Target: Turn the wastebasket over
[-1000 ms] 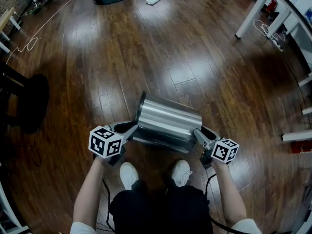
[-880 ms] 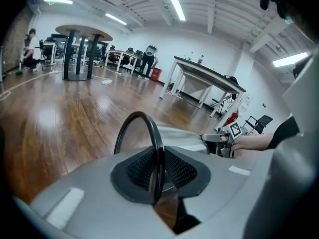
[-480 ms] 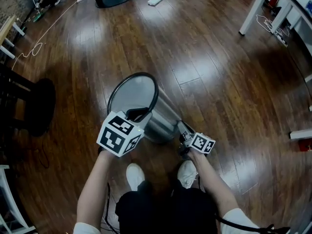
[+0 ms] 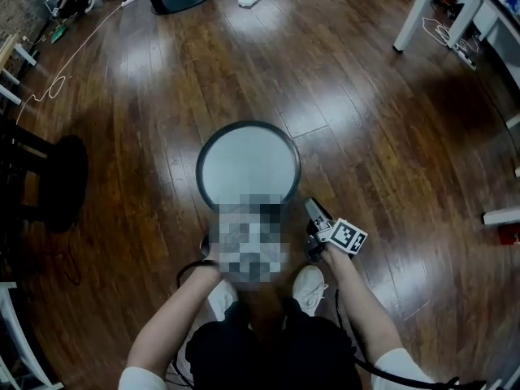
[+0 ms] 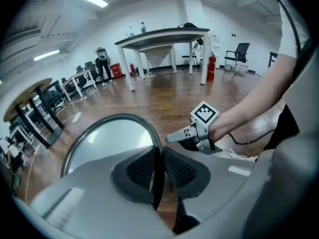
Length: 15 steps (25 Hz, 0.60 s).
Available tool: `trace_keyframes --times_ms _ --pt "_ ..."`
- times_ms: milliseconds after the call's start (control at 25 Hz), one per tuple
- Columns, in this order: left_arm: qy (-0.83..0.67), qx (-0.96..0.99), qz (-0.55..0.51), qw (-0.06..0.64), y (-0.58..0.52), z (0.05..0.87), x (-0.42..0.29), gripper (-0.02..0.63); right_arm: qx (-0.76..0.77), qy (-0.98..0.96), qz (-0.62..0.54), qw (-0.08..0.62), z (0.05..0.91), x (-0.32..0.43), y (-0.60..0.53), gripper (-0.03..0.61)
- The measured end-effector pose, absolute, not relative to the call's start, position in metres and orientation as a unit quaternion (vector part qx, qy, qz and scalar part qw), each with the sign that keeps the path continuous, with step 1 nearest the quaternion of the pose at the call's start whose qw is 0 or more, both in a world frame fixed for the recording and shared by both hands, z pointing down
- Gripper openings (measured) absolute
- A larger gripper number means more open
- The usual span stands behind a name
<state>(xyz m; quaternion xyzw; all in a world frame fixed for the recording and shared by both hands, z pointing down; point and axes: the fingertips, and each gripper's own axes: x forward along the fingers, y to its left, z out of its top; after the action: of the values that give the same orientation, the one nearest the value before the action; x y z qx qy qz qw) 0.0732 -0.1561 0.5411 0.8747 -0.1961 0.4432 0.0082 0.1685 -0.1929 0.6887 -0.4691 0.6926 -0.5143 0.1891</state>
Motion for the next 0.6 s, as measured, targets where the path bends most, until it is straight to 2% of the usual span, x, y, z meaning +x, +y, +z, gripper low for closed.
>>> trace_keyframes --times_ms 120,320,400,520,600 --pt "-0.19 0.872 0.449 -0.029 -0.148 0.556 0.073 0.069 -0.482 0.697 -0.494 0.193 0.677 0.196 -0.185 0.114" --pt "-0.203 0.874 0.439 -0.048 -0.149 0.554 0.075 0.074 -0.498 0.7 -0.467 0.21 0.644 0.225 -0.165 0.12" --pt "-0.219 0.884 0.413 -0.018 -0.149 0.548 0.073 0.076 -0.496 0.712 -0.449 0.212 0.619 0.224 -0.156 0.124" --pt "-0.248 0.902 0.349 0.048 -0.146 0.525 0.068 0.151 -0.498 0.744 -0.395 0.207 0.568 0.225 -0.141 0.124" --pt "-0.278 0.909 0.304 0.059 -0.143 0.497 0.059 0.155 -0.504 0.774 -0.338 0.184 0.531 0.224 -0.127 0.124"
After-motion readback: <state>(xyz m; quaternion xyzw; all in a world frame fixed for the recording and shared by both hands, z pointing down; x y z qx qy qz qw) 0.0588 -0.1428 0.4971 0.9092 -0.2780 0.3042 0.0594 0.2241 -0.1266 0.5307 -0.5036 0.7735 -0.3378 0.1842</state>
